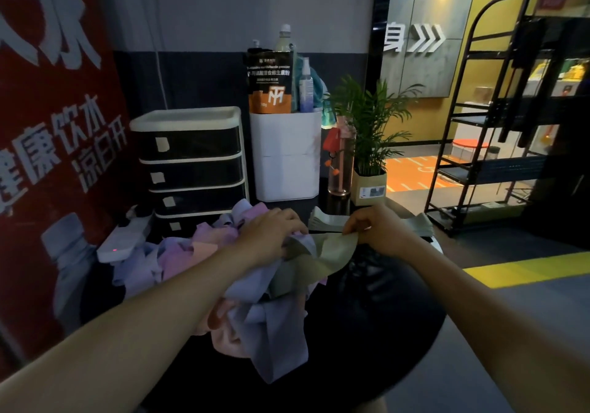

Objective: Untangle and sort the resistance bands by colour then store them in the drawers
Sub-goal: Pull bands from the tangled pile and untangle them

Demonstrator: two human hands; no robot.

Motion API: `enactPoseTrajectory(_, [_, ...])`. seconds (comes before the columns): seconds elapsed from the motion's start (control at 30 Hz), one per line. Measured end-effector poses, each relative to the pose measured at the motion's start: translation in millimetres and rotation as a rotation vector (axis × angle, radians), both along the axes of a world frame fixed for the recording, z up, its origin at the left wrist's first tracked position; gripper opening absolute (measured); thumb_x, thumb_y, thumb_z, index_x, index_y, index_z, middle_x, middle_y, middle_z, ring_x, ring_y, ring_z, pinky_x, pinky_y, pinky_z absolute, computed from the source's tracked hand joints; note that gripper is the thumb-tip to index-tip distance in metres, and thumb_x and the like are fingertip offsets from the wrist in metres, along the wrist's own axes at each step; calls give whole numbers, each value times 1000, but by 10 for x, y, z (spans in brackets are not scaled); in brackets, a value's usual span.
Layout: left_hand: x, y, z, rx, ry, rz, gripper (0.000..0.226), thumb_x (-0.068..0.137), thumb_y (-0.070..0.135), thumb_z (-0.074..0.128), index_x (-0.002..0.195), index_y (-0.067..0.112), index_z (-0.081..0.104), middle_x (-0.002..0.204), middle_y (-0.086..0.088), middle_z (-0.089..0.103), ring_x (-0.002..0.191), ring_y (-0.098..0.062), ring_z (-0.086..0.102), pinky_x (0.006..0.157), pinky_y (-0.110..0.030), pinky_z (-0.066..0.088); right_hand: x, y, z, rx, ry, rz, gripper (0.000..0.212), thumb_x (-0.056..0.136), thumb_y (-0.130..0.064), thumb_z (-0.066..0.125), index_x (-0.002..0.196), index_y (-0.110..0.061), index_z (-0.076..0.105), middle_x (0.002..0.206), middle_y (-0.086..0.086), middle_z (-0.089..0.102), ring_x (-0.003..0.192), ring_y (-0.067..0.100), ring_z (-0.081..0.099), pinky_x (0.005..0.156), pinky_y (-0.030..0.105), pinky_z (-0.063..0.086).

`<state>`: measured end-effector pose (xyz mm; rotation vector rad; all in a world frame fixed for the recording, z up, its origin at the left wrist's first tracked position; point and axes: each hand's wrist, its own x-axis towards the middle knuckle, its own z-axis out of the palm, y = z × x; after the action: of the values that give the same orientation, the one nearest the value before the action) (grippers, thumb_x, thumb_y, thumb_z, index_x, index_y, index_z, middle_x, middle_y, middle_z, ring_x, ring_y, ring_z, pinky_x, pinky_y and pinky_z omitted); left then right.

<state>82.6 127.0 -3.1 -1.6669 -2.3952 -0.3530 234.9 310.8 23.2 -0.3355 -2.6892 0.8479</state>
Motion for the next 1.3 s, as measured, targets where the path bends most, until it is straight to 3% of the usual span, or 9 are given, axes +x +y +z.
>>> enactPoseTrajectory(0.2, [33, 151, -36, 32, -106, 39, 23, 86, 33, 54, 101, 27, 70, 110, 7, 63, 109, -12, 55, 94, -36, 42, 86, 49, -60, -9, 3, -34, 15, 76, 2, 70, 83, -11, 71, 91, 5, 69, 83, 15, 62, 77, 22, 50])
enactPoseTrajectory(0.6, [-421, -489, 580, 628, -563, 514, 20, 95, 14, 45, 84, 8, 61, 84, -8, 54, 72, -15, 45, 58, -25, 32, -129, -19, 269, -107, 160, -262, 18, 90, -4, 54, 101, -3, 69, 80, 6, 56, 78, 21, 52, 69, 27, 41])
enactPoseTrajectory(0.7, [-613, -687, 680, 736, -742, 689, 20, 97, 19, 44, 85, 8, 57, 89, -14, 55, 86, -24, 50, 70, -30, 39, -175, -29, 411, -171, 184, -370, 17, 90, -7, 54, 92, -2, 71, 85, 9, 59, 80, 25, 57, 74, 36, 51])
enactPoseTrajectory(0.8, [-756, -852, 733, 504, -694, 934, 23, 97, 11, 43, 108, -1, 60, 114, -19, 60, 107, -30, 55, 87, -33, 42, -208, -31, 478, -160, 177, -439, 17, 89, -6, 55, 91, 2, 70, 83, 9, 57, 70, 18, 52, 68, 33, 45])
enactPoseTrajectory(0.9, [-684, -891, 677, 348, -558, 804, 10, 89, 16, 56, 85, 7, 59, 99, -15, 59, 85, -26, 57, 73, -34, 47, -261, -84, 491, -129, 186, -443, 19, 88, -4, 54, 85, -1, 71, 82, 11, 60, 63, 14, 50, 61, 28, 43])
enactPoseTrajectory(1.0, [-477, -780, 632, 117, -484, 708, 44, 85, 25, 62, 125, 15, 49, 131, -13, 33, 108, -30, 51, 87, -33, 48, -345, -176, 493, -167, 216, -400, 21, 87, 0, 51, 84, 1, 72, 78, 10, 62, 76, 24, 57, 79, 43, 54])
enactPoseTrajectory(1.07, [-381, -644, 617, 105, -487, 519, 36, 86, 24, 60, 122, 22, 54, 131, -8, 37, 109, -27, 53, 87, -32, 50, -397, -244, 512, -173, 223, -361, 21, 87, -1, 51, 90, 1, 72, 73, 5, 60, 78, 24, 57, 81, 39, 54])
enactPoseTrajectory(1.17, [-155, -457, 627, 211, -615, 265, 30, 87, 18, 62, 117, 19, 56, 118, -2, 53, 105, -16, 56, 78, -22, 49, -442, -345, 604, -198, 239, -325, 20, 88, -4, 52, 89, -6, 71, 69, 0, 59, 60, 15, 58, 52, 14, 49])
enactPoseTrajectory(1.3, [76, -219, 635, 250, -821, 137, 53, 66, 39, 81, 107, 18, 54, 104, -2, 57, 94, -16, 58, 85, -30, 53, -521, -433, 797, -425, 309, -270, 16, 87, 0, 55, 88, -3, 70, 68, 6, 62, 43, 7, 58, 41, 13, 44])
